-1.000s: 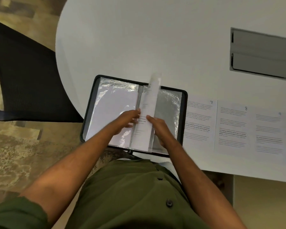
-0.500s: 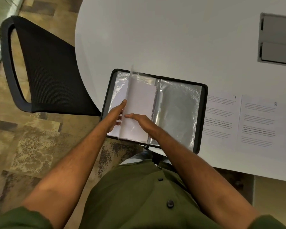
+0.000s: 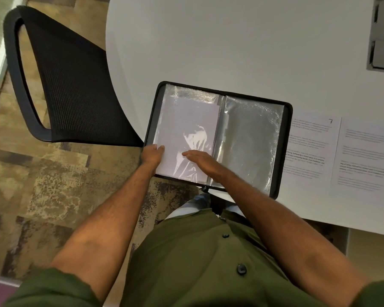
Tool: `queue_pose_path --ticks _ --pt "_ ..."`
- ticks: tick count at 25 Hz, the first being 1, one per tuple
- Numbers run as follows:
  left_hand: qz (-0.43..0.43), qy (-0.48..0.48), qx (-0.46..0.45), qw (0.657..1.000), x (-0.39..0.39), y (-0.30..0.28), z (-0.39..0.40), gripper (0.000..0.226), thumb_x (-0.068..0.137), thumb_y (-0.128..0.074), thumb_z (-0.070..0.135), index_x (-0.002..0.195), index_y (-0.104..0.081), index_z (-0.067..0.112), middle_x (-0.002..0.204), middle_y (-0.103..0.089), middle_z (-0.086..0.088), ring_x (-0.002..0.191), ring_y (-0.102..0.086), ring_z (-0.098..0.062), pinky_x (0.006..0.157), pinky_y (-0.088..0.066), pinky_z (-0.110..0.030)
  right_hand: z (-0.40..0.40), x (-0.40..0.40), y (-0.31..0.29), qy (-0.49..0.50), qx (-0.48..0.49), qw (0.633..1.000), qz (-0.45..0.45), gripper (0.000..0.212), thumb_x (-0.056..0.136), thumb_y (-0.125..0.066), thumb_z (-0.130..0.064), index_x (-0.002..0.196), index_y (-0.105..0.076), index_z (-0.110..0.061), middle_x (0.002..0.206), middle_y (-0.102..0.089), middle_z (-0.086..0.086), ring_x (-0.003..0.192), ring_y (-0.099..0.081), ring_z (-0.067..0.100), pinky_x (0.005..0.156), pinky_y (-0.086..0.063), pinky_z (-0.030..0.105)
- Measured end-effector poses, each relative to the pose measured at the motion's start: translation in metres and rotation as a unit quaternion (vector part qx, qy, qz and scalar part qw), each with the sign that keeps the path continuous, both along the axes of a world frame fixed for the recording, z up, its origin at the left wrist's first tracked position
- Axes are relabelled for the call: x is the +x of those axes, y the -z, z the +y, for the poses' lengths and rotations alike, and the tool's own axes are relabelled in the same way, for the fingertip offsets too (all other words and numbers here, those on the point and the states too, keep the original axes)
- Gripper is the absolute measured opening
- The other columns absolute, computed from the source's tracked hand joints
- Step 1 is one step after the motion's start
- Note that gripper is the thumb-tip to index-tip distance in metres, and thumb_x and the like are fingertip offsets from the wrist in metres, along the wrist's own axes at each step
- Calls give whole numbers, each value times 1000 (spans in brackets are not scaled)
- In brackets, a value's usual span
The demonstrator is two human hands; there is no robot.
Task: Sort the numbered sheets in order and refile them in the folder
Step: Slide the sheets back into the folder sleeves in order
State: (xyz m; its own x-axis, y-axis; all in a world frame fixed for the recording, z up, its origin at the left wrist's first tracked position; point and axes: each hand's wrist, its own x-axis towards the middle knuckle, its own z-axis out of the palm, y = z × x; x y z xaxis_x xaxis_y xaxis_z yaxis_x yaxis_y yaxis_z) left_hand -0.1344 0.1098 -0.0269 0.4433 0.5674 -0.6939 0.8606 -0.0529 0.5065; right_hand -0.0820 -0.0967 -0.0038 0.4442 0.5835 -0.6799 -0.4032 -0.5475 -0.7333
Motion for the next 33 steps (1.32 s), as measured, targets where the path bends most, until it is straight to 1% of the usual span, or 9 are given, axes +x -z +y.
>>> queue_pose_path --ticks 3,6,8,10,12,14,19,24,33 --pt "15 26 51 998 -5 8 5 37 100 -61 24 65 -48 18 70 -49 -3 73 -47 -22 61 -37 -31 -15 2 -1 4 -10 999 -36 36 108 -46 -28 140 -61 -20 150 -54 0 135 -47 13 113 -35 33" --pt "30 61 107 992 -9 7 5 40 97 -62 22 62 -44 20 67 -47 -2 69 -47 -23 64 -41 -33 -43 5 3 -6 -21 994 -107 33 106 -52 -23 136 -63 -23 152 -52 -1 137 -45 12 114 -34 32" --pt "39 88 152 984 -9 0 -2 26 95 -63 20 71 -53 18 82 -57 -5 77 -56 -27 72 -52 -39 -65 9 6 21 -30 988 -149 31 103 -54 -19 132 -66 -23 146 -57 0 131 -51 12 111 -39 31" --pt "51 110 194 973 -9 -3 -13 11 92 -66 14 101 -59 14 112 -58 -8 97 -60 -30 82 -56 -44 -88 12 7 59 -41 982 -172 30 101 -55 -18 127 -67 -27 137 -61 -3 124 -58 15 108 -46 33" --pt "76 153 269 948 -10 -1 -28 49 87 -69 11 132 -48 15 138 -46 -10 120 -51 -31 98 -48 -47 -112 14 7 90 -48 978 -183 30 100 -56 -15 125 -66 -28 132 -64 -5 121 -59 12 109 -46 32" --pt "68 222 307 923 -7 1 -44 61 85 -66 7 141 -42 17 149 -37 -10 133 -40 -32 107 -36 -47 -136 17 7 125 -63 971 -192 30 100 -57 -9 123 -66 -25 127 -66 -6 119 -60 8 108 -47 27" --pt "-19 411 255 875 22 2 -107 49 88 -62 13 134 -49 17 146 -39 -13 131 -40 -36 106 -32 -51 -200 24 9 261 -121 936 -201 27 99 -57 -6 120 -69 -17 121 -69 -4 115 -63 12 94 -49 13" --pt "-95 509 212 829 73 -6 -187 56 89 -65 24 142 -50 17 147 -43 -14 130 -45 -38 103 -40 -52 -269 38 4 361 -159 894 -211 27 99 -59 -8 124 -68 -15 125 -67 -2 120 -61 14 105 -47 25" --pt "-157 639 191 728 180 5 -333 58 88 -64 26 142 -51 10 150 -48 -17 131 -48 -39 101 -48 -51 -377 112 8 335 -228 886 -227 38 98 -62 -15 136 -58 -16 139 -61 3 128 -55 22 104 -45 29"
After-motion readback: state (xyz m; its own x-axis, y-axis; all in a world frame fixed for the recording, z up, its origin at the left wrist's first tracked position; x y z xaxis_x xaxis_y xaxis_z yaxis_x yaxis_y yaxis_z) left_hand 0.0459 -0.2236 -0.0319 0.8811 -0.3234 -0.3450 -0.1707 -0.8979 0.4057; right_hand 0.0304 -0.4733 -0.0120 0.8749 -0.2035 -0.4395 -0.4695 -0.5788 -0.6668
